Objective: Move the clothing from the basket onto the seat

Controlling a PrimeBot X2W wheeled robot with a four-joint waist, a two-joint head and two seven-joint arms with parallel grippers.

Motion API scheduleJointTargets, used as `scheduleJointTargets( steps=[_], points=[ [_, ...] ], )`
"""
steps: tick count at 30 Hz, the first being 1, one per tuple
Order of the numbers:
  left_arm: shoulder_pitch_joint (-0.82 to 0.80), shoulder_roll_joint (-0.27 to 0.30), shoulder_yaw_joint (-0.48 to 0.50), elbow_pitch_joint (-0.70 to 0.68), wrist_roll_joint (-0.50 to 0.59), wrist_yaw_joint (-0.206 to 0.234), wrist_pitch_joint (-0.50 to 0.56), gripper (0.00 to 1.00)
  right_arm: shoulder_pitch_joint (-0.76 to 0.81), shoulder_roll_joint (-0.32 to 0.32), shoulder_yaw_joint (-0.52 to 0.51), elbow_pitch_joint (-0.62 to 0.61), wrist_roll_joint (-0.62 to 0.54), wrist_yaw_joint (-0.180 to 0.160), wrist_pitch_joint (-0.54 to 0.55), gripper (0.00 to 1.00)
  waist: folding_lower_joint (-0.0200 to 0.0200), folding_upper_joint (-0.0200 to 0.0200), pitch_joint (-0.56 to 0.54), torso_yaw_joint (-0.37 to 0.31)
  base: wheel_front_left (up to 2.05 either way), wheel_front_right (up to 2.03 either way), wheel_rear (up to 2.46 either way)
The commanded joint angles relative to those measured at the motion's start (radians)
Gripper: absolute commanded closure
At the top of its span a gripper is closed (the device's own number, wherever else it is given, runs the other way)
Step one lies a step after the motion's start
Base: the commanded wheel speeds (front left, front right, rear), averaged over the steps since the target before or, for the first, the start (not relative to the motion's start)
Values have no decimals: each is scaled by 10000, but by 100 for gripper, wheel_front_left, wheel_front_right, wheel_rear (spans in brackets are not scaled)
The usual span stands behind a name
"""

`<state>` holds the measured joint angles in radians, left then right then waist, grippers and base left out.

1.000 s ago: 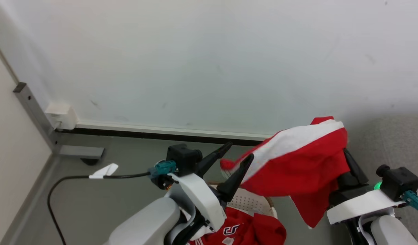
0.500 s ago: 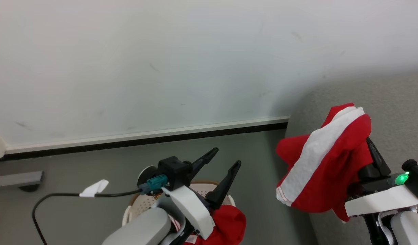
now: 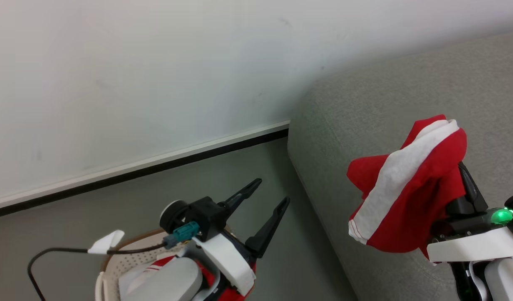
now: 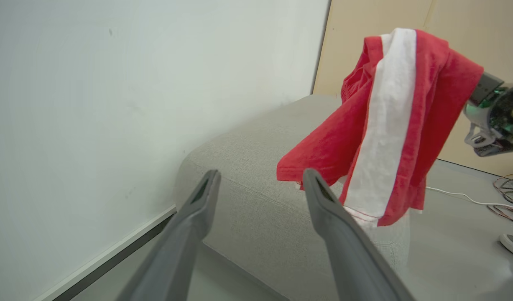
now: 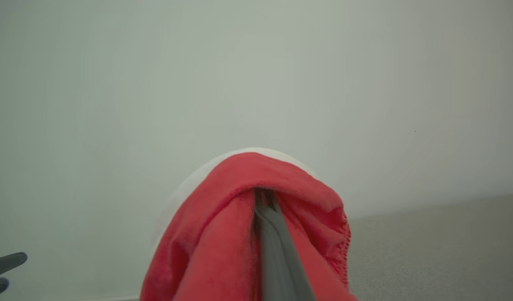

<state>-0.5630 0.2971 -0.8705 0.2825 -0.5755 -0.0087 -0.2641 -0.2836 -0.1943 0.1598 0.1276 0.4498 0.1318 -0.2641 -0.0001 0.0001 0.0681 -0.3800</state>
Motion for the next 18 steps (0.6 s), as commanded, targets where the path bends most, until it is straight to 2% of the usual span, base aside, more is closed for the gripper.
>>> scheduleJointTargets(
  steps=[1,9,18],
  points=[
    [199,-18,146,-53,243,-55,-1,0,94,-1,-48,-108,-50,-22,-2,100,1,-1,162,-348,0,0,0],
    [396,-277,625,85,846,-416,-3,0,95,20,-192,-281,-78,-22,-2,100,1,-1,418,-660,0,0,0],
    [37,-394,830,136,1359,-763,-4,0,-675,-191,-533,-43,133,-22,-1,100,1,-1,1189,-511,0,0,0]
  ],
)
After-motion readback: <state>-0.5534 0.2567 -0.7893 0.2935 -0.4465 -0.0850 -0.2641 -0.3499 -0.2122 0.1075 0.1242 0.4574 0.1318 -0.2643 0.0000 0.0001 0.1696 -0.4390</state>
